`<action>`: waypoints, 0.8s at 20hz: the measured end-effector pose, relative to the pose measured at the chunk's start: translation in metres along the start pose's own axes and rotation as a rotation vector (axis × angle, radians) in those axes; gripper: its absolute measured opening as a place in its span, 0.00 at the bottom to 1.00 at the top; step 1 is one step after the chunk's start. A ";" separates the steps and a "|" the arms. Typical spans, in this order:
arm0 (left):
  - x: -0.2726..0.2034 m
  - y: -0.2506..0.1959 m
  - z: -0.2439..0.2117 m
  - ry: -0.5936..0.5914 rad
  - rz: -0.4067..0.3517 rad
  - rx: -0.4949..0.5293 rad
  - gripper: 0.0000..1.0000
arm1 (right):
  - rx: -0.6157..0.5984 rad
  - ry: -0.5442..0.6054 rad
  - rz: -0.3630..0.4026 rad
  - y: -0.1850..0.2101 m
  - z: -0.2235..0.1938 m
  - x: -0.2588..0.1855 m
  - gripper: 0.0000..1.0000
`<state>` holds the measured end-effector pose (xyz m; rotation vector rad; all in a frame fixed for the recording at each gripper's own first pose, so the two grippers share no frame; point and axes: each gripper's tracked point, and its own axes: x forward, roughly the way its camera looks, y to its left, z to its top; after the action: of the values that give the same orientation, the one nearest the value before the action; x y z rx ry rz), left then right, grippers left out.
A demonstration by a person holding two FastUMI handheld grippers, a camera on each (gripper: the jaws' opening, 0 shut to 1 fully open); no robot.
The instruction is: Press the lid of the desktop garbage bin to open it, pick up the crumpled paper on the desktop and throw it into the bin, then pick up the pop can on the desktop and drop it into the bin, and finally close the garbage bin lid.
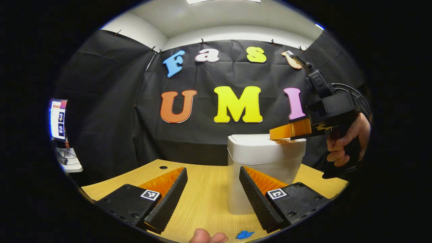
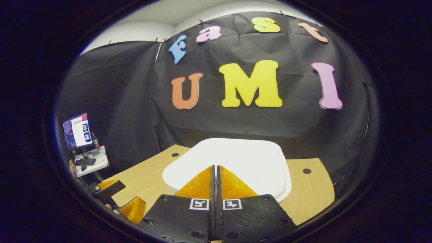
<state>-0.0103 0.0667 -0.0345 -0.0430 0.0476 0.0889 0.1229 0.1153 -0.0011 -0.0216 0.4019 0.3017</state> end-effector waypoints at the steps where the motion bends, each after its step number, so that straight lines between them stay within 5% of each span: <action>1: -0.001 -0.002 0.001 -0.002 -0.003 -0.001 0.99 | 0.000 -0.018 -0.003 -0.001 0.004 -0.001 0.01; 6: -0.002 -0.008 0.001 -0.001 -0.016 0.015 0.99 | -0.061 -0.206 -0.047 -0.002 0.040 -0.018 0.00; 9: -0.004 -0.009 0.002 -0.001 -0.015 0.009 0.99 | -0.100 -0.282 -0.059 -0.001 0.054 -0.036 0.38; 10: -0.004 -0.009 0.004 -0.004 -0.012 0.009 0.99 | -0.102 -0.289 -0.062 -0.001 0.055 -0.040 0.66; 12: -0.005 -0.010 0.007 -0.014 -0.010 0.012 0.99 | -0.110 -0.321 -0.061 0.001 0.060 -0.054 0.96; 16: -0.007 -0.016 0.007 -0.011 -0.024 0.010 0.99 | -0.131 -0.378 -0.085 -0.003 0.064 -0.066 0.95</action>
<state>-0.0157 0.0500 -0.0262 -0.0333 0.0362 0.0649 0.0903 0.0990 0.0838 -0.1078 0.0056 0.2413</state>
